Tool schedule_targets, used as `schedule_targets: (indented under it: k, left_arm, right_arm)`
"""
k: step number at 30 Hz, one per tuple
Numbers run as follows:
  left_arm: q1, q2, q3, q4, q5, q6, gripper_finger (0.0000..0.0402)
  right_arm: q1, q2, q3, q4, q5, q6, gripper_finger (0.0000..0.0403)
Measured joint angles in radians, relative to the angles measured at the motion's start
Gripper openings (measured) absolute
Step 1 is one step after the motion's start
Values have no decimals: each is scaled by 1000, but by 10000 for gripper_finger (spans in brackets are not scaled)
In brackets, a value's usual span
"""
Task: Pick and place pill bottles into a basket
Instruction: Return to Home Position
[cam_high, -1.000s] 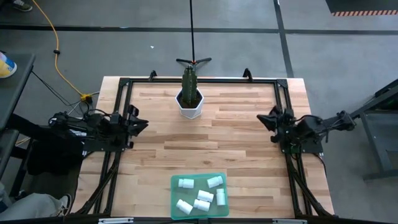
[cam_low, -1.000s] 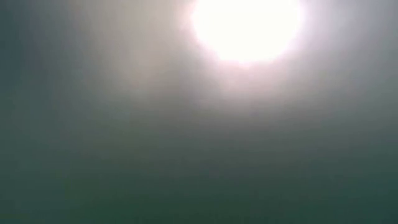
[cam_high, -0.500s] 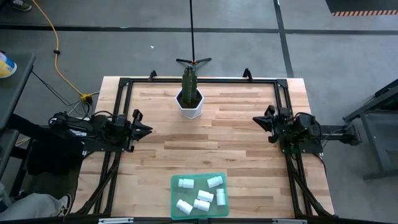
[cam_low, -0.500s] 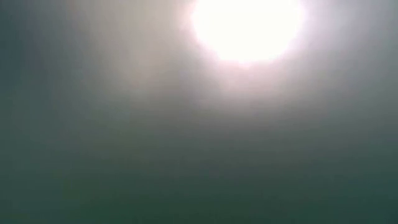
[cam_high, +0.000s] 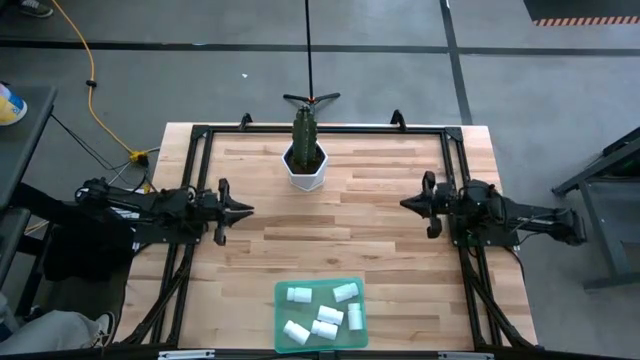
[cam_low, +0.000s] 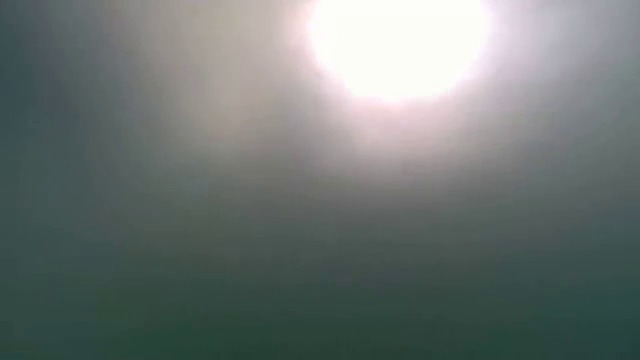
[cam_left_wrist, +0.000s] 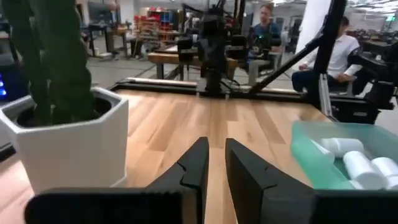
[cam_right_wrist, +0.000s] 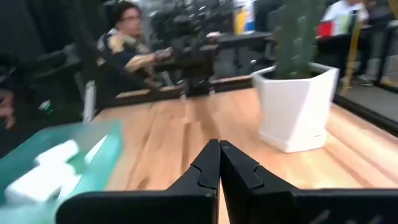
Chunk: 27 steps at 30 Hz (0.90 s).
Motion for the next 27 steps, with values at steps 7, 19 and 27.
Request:
schedule_targets:
  k: [7,19,27]
  left_arm:
    - [0,-6,1,1,13,-9,90]
    - [175,-39,-5,88,186,59,90]
    - [296,-39,-5,103,316,41,90]
  right_arm:
    - [10,55,0,9,-72,-80,0]
    - [11,56,0,23,-205,-92,0]
    - [10,56,0,23,-199,-75,0]
